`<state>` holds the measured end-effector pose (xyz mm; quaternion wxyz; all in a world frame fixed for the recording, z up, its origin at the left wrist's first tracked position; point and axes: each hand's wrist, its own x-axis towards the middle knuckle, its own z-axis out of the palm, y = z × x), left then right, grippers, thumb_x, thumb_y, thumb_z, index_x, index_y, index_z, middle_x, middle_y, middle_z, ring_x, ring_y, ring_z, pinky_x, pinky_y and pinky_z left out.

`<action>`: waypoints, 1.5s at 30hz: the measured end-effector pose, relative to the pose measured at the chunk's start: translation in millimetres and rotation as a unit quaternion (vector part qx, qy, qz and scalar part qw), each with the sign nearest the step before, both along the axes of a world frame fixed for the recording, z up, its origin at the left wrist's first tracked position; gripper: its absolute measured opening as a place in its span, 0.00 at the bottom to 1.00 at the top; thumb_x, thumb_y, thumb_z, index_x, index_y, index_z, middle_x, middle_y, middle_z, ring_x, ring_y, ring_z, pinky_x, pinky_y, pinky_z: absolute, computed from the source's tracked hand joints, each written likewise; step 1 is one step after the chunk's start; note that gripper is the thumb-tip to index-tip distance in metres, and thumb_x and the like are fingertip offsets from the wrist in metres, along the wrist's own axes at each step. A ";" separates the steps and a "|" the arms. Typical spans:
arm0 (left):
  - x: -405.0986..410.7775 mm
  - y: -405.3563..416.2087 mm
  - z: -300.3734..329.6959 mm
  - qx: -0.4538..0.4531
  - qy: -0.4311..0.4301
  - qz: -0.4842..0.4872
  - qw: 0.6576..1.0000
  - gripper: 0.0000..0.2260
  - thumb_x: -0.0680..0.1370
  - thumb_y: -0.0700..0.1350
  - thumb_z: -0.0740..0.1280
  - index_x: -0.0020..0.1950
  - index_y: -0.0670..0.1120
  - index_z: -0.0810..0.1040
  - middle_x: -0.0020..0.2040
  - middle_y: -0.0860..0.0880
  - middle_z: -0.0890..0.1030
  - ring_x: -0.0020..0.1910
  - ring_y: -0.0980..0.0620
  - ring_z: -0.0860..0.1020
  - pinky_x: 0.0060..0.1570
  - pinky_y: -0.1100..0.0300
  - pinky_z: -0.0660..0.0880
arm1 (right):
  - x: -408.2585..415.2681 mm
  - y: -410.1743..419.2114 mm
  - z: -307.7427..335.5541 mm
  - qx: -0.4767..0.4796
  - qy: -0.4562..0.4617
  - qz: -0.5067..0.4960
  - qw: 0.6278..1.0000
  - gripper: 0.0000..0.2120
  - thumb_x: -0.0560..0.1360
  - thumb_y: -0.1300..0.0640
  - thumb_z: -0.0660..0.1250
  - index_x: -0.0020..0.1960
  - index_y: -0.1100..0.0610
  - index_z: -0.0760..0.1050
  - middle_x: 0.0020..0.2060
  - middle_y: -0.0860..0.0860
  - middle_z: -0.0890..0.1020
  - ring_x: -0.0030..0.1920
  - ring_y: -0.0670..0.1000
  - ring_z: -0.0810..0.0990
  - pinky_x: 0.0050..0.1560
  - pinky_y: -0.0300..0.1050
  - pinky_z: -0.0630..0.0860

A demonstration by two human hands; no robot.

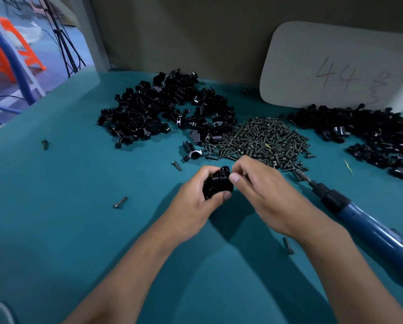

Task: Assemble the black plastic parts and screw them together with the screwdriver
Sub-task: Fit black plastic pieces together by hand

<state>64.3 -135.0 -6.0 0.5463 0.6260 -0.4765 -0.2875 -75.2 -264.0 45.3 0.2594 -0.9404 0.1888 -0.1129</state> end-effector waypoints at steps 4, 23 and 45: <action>-1.4 -0.3 -1.1 0.005 -0.009 0.002 1.000 0.11 0.79 0.50 0.69 0.60 0.59 0.74 0.49 0.59 0.80 0.50 0.57 0.78 0.52 0.57 0.76 | 6.1 7.8 -8.7 -0.031 -0.014 -0.056 0.998 0.21 0.82 0.36 0.45 0.40 0.48 0.64 0.33 0.45 0.72 0.36 0.46 0.71 0.35 0.49 0.67; -0.7 -0.7 0.1 0.003 0.000 0.011 1.000 0.10 0.78 0.51 0.70 0.58 0.60 0.74 0.49 0.59 0.81 0.50 0.57 0.79 0.53 0.59 0.77 | 1.7 5.7 -2.6 -0.028 0.001 -0.051 0.998 0.24 0.81 0.33 0.45 0.41 0.49 0.67 0.34 0.47 0.75 0.36 0.48 0.74 0.36 0.51 0.68; -0.1 -1.7 -3.1 0.012 0.030 0.037 0.999 0.17 0.75 0.54 0.71 0.60 0.60 0.70 0.53 0.61 0.81 0.54 0.60 0.79 0.57 0.61 0.75 | -0.2 -4.8 2.4 0.091 -0.090 -0.030 0.991 0.07 0.77 0.45 0.70 0.51 0.43 0.74 0.48 0.36 0.79 0.47 0.42 0.79 0.42 0.32 0.72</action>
